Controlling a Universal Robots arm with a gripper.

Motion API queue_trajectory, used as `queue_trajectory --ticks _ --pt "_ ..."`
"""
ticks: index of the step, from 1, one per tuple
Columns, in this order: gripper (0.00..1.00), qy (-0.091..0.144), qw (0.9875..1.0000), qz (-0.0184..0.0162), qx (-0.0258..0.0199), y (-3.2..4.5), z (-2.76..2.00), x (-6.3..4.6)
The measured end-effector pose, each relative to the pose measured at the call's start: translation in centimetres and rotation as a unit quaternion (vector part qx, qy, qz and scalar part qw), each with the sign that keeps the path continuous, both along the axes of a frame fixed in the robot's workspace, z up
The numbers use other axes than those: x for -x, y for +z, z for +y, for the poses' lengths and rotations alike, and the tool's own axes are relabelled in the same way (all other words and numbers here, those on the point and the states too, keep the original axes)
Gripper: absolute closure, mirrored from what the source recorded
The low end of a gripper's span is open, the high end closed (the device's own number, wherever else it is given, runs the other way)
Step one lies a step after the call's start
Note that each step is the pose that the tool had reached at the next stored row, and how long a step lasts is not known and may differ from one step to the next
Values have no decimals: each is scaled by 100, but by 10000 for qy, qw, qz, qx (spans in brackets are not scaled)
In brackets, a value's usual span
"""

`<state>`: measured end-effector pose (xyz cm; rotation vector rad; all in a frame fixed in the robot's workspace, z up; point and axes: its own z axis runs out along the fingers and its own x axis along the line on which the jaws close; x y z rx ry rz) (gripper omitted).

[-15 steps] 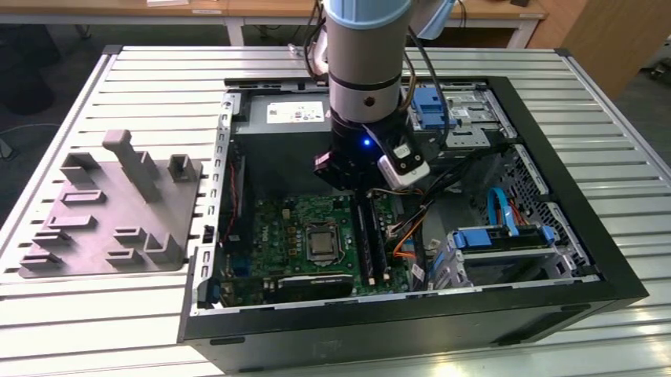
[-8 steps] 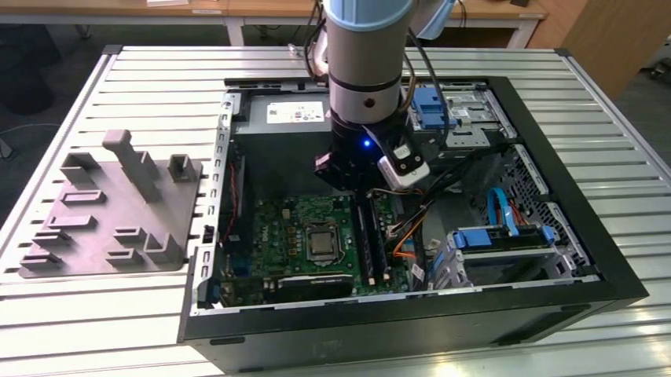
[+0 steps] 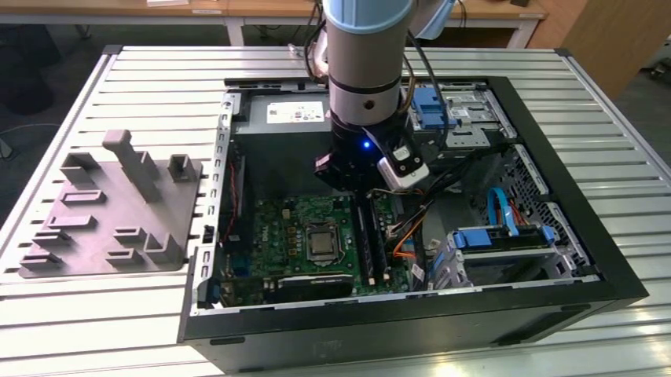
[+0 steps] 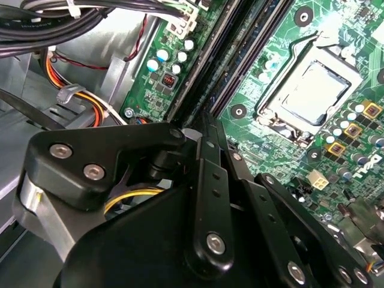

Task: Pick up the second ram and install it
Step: 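Press down the second ram until it locks into place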

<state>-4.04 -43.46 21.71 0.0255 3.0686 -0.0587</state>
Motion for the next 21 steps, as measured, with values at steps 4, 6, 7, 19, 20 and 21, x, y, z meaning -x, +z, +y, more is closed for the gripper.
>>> queue_trajectory --ticks 4,6,7,19,20,21 --pt "90 0 10000 0 2 0 -1 0" --pt "90 0 10000 -3 -6 18 1 -1" --pt "90 0 10000 -2 -4 48 1 0" --pt "90 0 10000 -1 0 135 -149 0" --pt "90 0 10000 0 0 135 -178 0" --pt "90 0 10000 0 0 135 -203 0"
